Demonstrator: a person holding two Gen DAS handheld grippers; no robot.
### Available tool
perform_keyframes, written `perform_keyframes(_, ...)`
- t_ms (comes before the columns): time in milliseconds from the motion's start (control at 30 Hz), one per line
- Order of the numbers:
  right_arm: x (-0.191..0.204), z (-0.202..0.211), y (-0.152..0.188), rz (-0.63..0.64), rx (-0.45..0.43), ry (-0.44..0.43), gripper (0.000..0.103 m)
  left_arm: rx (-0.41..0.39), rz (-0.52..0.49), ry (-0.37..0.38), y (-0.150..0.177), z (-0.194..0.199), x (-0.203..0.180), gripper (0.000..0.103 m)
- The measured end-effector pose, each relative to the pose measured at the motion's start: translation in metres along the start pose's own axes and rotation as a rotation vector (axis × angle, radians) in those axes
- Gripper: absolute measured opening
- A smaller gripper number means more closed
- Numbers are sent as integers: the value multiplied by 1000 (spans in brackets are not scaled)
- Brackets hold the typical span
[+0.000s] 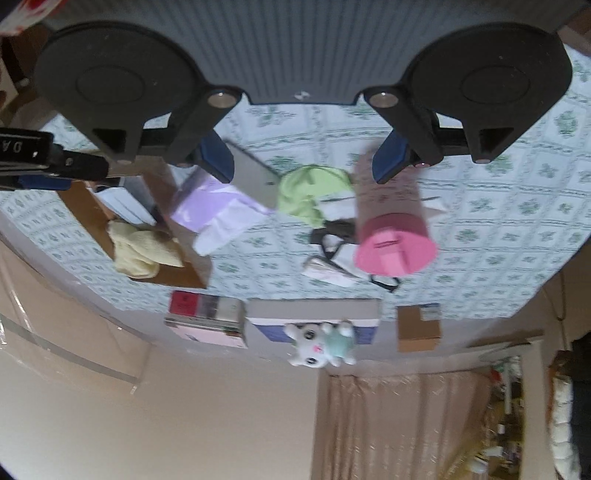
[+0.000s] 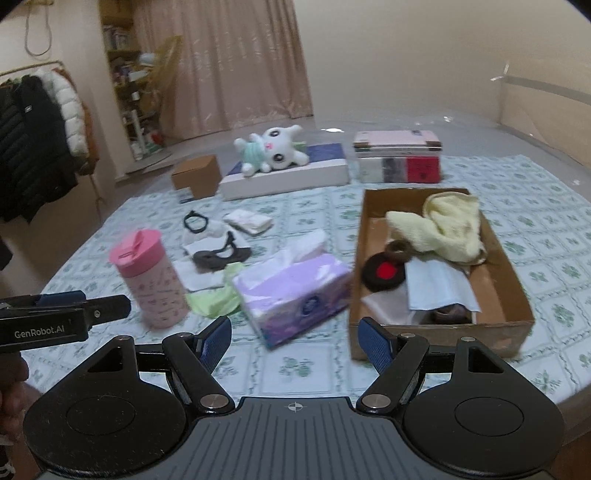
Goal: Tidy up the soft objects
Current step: 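Withdraw both open grippers from the cardboard box, then reach the right gripper to the light green cloth and close on it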
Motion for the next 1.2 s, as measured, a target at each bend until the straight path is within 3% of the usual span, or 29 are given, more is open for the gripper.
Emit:
perform_keyframes(400, 21, -13, 4, 45, 34, -34, 75, -9, 0, -20, 11, 6, 32, 78)
perform_keyframes(600, 27, -21, 4, 76, 43, -44, 75, 5, 1, 41, 13, 3, 42, 78)
perform_keyframes(933, 38, -51, -9, 186, 67, -82, 75, 36, -44, 32, 20, -10, 81, 78)
perform_keyframes(1200, 55, -89, -20, 357, 114, -137, 75, 50, -132, 51, 16, -28, 122, 79)
Point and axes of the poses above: each gripper's, at about its wrist camera, not at the fingertips, and z roughly against the way its jaws point, x to its left, y to its underside, the point moved 2 cm from there along -z, roughly the way its jaws point, and after that the axes turned 6 degrees about -z, right-handed, at the moved point
